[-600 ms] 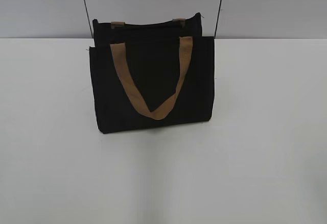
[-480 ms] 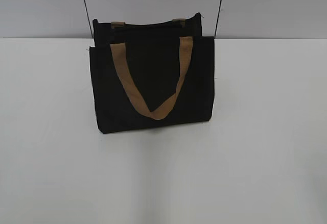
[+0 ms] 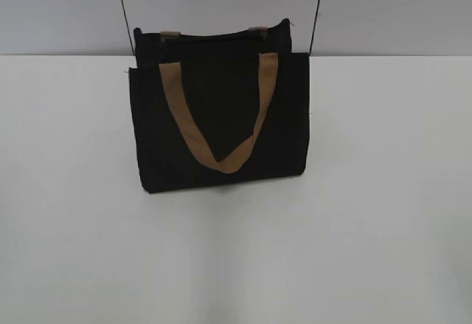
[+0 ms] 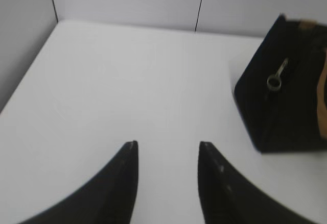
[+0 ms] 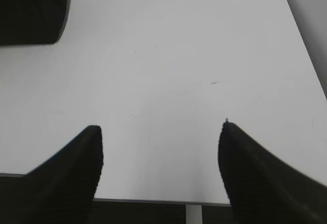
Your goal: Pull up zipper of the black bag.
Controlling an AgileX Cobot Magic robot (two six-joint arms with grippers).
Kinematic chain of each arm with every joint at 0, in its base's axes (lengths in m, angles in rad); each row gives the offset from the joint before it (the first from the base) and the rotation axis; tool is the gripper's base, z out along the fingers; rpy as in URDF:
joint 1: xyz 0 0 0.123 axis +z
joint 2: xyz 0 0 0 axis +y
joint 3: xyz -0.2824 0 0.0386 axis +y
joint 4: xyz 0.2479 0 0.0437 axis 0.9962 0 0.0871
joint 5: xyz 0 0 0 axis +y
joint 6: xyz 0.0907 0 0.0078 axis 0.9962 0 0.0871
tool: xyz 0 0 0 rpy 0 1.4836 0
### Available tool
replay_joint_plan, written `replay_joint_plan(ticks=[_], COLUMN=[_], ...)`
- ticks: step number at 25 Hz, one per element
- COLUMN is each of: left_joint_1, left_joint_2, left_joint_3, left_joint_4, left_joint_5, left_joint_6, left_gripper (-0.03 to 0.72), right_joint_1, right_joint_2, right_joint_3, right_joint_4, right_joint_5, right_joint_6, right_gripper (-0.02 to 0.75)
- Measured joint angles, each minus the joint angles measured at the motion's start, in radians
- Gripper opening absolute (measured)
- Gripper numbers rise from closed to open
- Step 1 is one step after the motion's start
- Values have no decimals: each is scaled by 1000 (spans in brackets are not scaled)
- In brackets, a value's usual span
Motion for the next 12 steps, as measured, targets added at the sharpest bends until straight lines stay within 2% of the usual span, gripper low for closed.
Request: replay_joint_plan(ticks=[6,12], left_joint_1=[0,-48], left_joint_2=[220,448], left_joint_3=[-17,73], left_joint_4=[-12,12], left_joint_5=[-387,-856], left_joint_6=[19,20], left_gripper=[462,494], right_joint_1=[0,0], right_joint_2=[0,0], right_joint_3=[0,0], right_joint_4=[1,2], right_joint_5=[0,0], right_joint_6=[0,0], right_gripper=[537,537])
